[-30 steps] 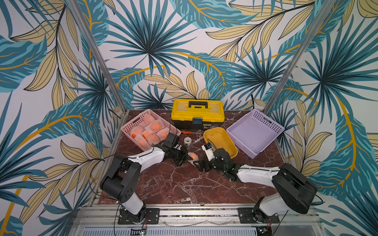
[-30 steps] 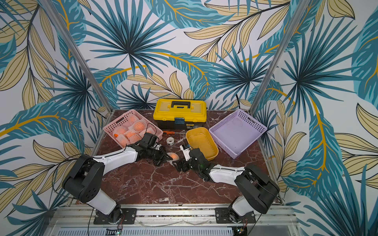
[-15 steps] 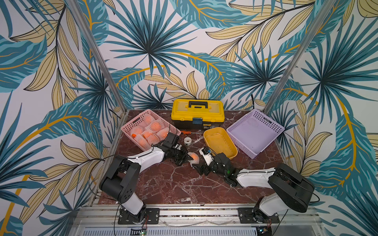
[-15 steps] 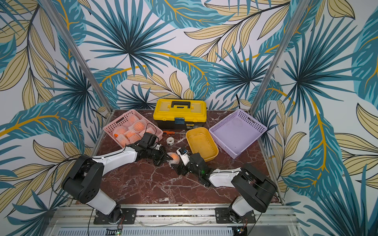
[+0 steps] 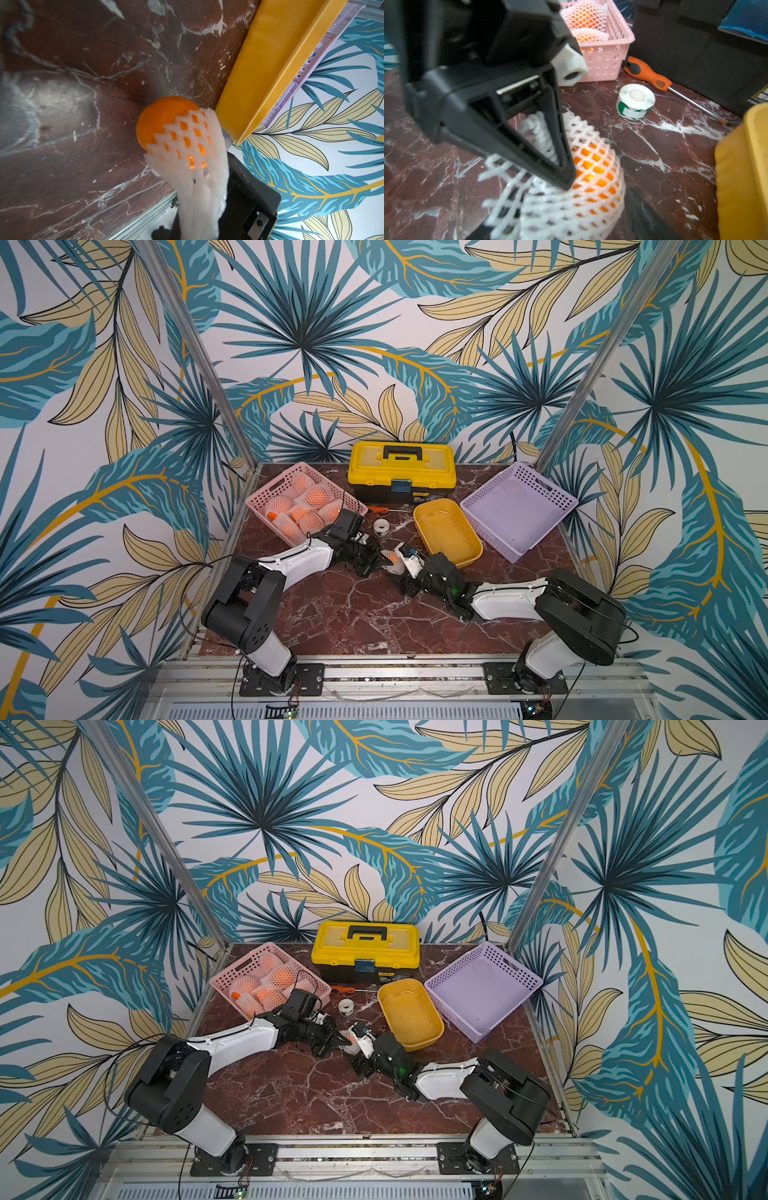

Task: Remove foam nets from oranges
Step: Remove the foam net from the orange.

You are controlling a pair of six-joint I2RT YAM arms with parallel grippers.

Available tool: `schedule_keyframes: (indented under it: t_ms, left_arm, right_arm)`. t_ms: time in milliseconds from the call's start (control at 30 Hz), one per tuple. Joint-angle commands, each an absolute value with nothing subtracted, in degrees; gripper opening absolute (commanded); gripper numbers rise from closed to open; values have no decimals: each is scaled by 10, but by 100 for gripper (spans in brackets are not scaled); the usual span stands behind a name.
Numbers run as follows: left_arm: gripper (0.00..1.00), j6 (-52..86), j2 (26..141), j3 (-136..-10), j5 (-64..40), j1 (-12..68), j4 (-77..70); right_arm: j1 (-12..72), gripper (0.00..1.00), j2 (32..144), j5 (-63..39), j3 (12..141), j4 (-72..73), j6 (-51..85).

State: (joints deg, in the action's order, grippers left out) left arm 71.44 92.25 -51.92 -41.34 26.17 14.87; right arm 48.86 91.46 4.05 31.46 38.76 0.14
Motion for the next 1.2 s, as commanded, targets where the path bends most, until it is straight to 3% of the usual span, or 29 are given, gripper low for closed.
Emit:
schedule_keyframes:
  t_ms: [0,200,300,367,467,600,733,833,1167]
  left_arm:
    - [0,716,908,-521,-421,258,147]
    - [0,720,907,-518,-426,259,141]
    - [0,721,906,-518,-426,258,140]
    - [6,722,905,-519,-426,259,138]
    - [23,719,904,-519,-424,258,138]
    - [52,716,904,-521,-420,254,138]
    - [84,706,891,-525,-399,248,153]
    - [100,695,885,-533,-383,243,183]
    - [100,709,890,-533,-379,228,139]
  right_arm:
    - [490,71,932,82,331,373,2]
    - [490,64,950,111,347,352,0]
    - [490,53,948,113,349,355,0]
    - [490,43,947,107,352,347,5]
    - [490,30,943,97,351,340,15]
    - [490,16,927,81,352,321,38]
    - [490,9,904,64,367,280,76]
    - [489,3,890,45,378,252,100]
    - [465,0,822,8,381,220,186]
